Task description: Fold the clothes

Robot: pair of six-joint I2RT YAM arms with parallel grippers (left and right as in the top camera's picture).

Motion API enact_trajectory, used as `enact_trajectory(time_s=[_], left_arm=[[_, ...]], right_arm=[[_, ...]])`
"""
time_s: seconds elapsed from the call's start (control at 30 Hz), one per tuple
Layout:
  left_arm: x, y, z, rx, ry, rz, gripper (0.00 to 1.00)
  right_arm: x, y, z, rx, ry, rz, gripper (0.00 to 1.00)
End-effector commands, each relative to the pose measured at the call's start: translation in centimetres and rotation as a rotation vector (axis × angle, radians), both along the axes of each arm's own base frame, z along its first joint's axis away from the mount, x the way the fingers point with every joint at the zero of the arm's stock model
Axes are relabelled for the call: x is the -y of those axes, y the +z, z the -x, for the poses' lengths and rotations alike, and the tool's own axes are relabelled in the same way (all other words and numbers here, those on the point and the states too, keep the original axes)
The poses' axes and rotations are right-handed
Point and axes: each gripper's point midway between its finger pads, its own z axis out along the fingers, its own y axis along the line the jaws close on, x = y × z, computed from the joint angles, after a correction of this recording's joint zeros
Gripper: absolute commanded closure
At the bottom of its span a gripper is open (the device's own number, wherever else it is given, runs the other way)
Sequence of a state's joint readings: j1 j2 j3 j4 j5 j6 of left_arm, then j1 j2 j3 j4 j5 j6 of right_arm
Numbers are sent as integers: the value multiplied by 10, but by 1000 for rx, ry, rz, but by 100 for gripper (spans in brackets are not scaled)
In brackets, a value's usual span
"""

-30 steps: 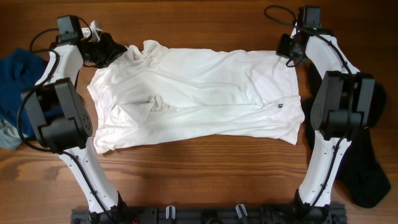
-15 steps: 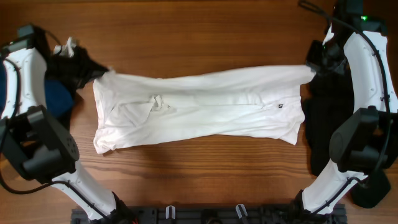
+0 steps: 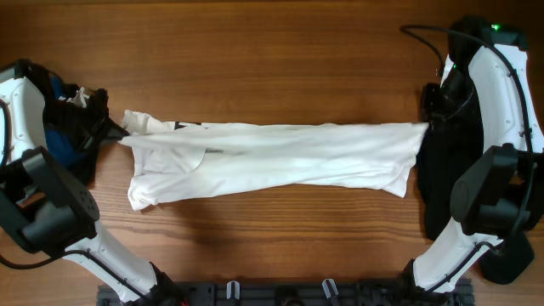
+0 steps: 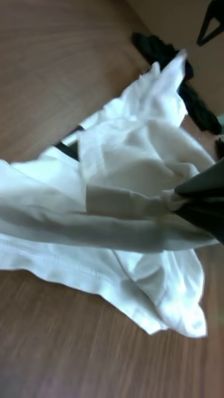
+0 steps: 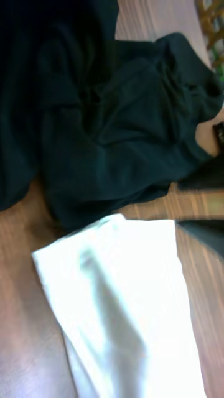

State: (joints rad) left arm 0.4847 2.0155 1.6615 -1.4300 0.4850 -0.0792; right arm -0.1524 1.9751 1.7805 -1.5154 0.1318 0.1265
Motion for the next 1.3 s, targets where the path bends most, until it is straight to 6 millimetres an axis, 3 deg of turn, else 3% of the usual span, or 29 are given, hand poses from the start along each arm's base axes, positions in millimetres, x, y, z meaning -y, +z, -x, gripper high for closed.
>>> enact_trajectory(time_s=[0.0, 0.27, 0.47, 0.5, 0.53, 0.57, 0.6, 0.63, 0.73, 0.87, 1.0, 1.1, 1.2, 1.27], left_arm=[[-6, 0, 14, -41, -29, -47, 72], [3, 2, 18, -69, -45, -30, 66], [57, 12, -3, 39, -170, 83, 68], [65, 12, -5, 45, -197, 81, 68], [81, 11, -10, 60, -248, 74, 69], [92, 10, -12, 70, -283, 71, 70], [112, 9, -16, 88, -340, 65, 71], [128, 8, -19, 107, -392, 54, 72], [152, 5, -22, 131, -472, 31, 71], [176, 5, -19, 140, -539, 33, 72], [193, 5, -14, 139, -589, 37, 72], [200, 5, -11, 139, -611, 38, 72], [202, 4, -11, 122, -594, 34, 72], [202, 5, -10, 116, -588, 35, 72]], right_arm=[[5, 2, 9, -33, 13, 18, 69], [0, 1, 6, -18, 14, -10, 62], [-15, -4, -16, 79, 34, -136, 61], [-13, -5, -17, 85, 1, -146, 62], [-9, -9, -17, 92, -24, -162, 73], [-7, -13, -16, 97, -41, -188, 91], [-6, -27, -9, 84, -30, -245, 96], [-4, -45, 1, 58, -54, -268, 96], [-6, -78, 15, 40, -52, -302, 96], [-11, -110, 22, 59, -11, -324, 96], [14, -134, 24, 95, -121, -205, 96], [36, -142, 23, 112, -150, -147, 96], [67, -146, 25, 127, -195, -69, 96], [99, -146, 27, 160, -317, 26, 95]])
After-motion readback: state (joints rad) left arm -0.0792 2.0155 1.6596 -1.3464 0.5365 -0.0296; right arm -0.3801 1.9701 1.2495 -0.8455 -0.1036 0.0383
